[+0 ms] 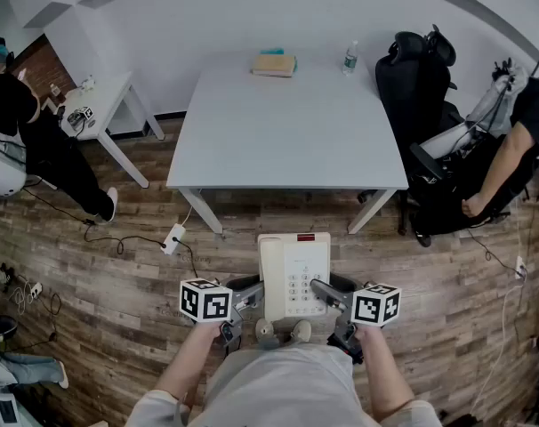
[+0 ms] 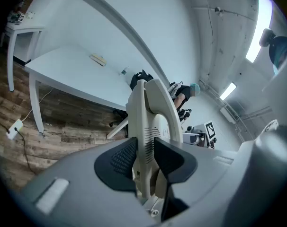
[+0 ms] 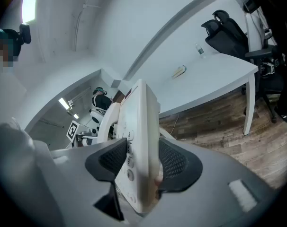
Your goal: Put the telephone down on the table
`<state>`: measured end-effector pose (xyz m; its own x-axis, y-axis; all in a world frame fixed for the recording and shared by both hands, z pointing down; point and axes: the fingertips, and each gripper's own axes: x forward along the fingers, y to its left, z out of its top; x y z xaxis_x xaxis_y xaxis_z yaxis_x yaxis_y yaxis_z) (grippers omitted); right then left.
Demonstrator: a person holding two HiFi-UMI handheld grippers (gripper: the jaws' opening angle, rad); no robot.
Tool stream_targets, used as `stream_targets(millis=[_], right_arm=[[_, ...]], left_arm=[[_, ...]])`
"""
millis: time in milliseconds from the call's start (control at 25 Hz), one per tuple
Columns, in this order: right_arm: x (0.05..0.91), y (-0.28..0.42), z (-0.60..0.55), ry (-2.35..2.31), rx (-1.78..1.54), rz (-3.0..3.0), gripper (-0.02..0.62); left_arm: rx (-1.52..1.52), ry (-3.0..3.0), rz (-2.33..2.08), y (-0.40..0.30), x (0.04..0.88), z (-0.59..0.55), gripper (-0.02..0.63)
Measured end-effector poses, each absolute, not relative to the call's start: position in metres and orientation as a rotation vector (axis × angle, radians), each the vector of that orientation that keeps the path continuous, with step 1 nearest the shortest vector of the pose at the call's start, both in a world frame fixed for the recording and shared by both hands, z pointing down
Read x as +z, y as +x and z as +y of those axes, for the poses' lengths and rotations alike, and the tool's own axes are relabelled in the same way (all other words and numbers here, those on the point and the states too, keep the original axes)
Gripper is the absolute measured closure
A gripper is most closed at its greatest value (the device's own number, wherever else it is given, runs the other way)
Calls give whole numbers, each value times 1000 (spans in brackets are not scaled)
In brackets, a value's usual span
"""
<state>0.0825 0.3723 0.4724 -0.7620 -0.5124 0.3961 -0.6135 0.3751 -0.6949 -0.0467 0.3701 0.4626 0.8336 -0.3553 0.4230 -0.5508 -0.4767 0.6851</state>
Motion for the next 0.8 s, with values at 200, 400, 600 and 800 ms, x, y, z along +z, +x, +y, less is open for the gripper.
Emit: stream_targets(millis=[200, 400, 600, 800], right_arm=[[474, 84, 372, 1026, 1345, -2509, 374], [474, 84, 372, 1020, 1346, -2509, 374], [473, 85, 373, 1020, 1328, -2511, 373], [474, 82, 372, 1017, 1332, -2504, 373]], left_arm=[[276, 2113, -663, -45, 465, 370, 475], [281, 2115, -664, -45, 464, 368, 474], [274, 2116, -664, -44, 463, 370, 474], [282, 2117, -663, -46, 463, 369, 474]])
